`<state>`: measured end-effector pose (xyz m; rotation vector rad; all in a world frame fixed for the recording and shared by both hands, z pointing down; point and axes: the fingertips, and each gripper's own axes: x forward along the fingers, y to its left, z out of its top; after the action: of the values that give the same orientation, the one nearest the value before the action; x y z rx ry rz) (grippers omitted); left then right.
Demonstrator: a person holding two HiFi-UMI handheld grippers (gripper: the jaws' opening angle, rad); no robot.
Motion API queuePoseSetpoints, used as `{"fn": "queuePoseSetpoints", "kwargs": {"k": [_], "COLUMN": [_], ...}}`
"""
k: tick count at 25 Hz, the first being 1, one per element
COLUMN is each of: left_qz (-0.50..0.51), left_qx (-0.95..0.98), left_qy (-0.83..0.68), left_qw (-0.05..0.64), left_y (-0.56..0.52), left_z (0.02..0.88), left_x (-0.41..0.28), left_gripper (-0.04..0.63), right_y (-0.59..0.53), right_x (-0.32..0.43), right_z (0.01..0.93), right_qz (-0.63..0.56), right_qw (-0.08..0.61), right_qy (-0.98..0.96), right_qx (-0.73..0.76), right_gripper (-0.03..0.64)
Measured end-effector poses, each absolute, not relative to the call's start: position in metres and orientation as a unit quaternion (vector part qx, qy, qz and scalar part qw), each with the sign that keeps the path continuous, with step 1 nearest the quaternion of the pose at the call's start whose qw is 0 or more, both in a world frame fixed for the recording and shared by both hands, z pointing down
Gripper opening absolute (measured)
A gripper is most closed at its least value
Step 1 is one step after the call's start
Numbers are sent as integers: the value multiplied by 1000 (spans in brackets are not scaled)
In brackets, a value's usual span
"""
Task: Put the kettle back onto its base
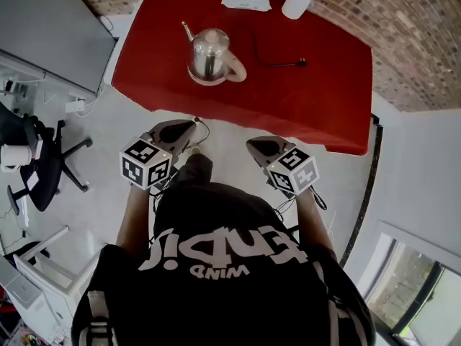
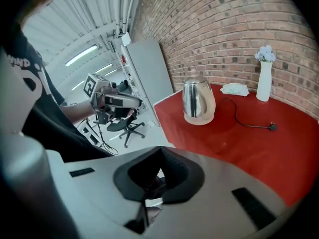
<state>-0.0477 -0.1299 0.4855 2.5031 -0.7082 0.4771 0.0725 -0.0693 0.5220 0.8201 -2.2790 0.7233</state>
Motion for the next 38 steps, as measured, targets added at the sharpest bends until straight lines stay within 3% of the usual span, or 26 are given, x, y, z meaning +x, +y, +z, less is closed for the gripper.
{"fn": "queuePoseSetpoints", "kwargs": {"k": [18,38], "left_qz": [152,93], "left_qx": [922,933], "left_qy": [-268,-287], "left_qw": [237,196], "left_y": [66,106], "left_z": [458,404], "left_x": [7,-27], "left_gripper": [9,8], "right_y": [87,121], "right_x": [115,69], "right_z": [480,449], "right_qz": [293,209], "right_qw": [168,175], "right_qy": [-883,-906], "right_qx": [327,322], "right_gripper": [20,20]}}
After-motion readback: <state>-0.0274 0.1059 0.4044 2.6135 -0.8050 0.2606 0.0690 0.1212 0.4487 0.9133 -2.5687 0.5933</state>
